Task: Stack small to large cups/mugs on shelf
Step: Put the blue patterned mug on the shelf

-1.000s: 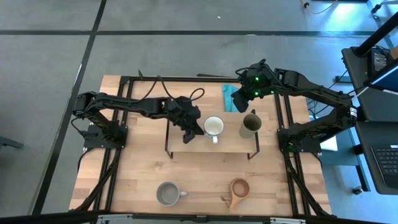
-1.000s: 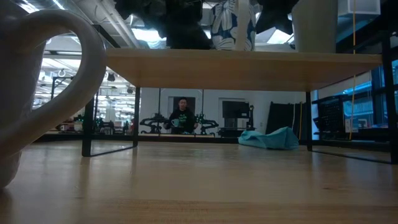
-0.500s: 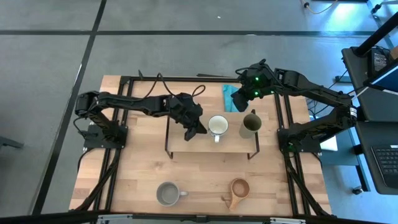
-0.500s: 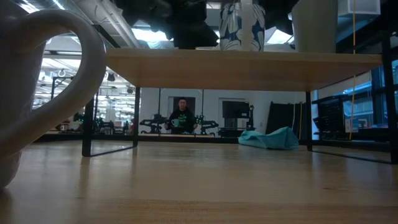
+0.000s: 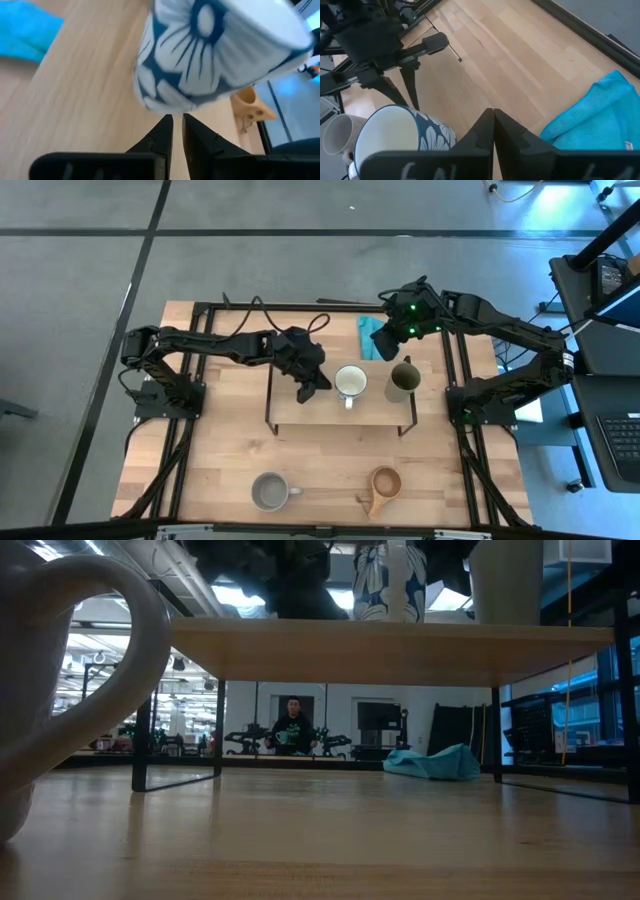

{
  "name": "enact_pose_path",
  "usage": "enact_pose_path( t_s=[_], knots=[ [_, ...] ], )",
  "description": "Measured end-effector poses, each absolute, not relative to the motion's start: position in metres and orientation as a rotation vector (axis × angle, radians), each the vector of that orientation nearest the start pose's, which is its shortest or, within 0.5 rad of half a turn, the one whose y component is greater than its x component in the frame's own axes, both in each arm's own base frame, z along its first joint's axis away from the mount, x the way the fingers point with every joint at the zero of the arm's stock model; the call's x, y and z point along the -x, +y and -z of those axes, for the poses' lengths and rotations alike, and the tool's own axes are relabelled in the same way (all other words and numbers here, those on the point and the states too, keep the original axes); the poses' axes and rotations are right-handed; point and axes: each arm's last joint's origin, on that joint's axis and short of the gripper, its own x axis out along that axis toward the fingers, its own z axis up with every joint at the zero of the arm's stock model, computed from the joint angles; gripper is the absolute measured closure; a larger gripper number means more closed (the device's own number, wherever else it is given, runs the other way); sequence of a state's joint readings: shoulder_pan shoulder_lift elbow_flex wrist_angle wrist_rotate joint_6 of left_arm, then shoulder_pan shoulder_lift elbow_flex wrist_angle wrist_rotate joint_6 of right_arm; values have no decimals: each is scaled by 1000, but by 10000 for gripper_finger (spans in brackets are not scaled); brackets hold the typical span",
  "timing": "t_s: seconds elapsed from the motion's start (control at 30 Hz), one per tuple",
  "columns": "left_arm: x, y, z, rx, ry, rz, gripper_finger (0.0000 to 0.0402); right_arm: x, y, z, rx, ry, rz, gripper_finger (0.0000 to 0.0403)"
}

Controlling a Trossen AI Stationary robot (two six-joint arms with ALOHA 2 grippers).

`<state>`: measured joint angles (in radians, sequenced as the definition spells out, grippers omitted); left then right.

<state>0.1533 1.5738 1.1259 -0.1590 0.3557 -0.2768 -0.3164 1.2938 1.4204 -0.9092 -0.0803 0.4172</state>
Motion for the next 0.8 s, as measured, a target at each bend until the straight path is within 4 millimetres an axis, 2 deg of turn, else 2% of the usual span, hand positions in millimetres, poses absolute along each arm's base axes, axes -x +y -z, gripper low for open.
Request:
enact_pose_path(
  t_s=[0.2, 0.47, 0.8],
  knots=[
    [-349, 44, -266, 418, 535, 153, 366, -240, -76, -380, -550, 715, 383, 391],
    [-354, 44, -258, 452, 545, 196, 366, -240, -76, -380, -550, 715, 384, 391],
    [-355, 51, -262, 456, 505, 230, 366, -240, -76, -380, -550, 715, 384, 391]
  ],
)
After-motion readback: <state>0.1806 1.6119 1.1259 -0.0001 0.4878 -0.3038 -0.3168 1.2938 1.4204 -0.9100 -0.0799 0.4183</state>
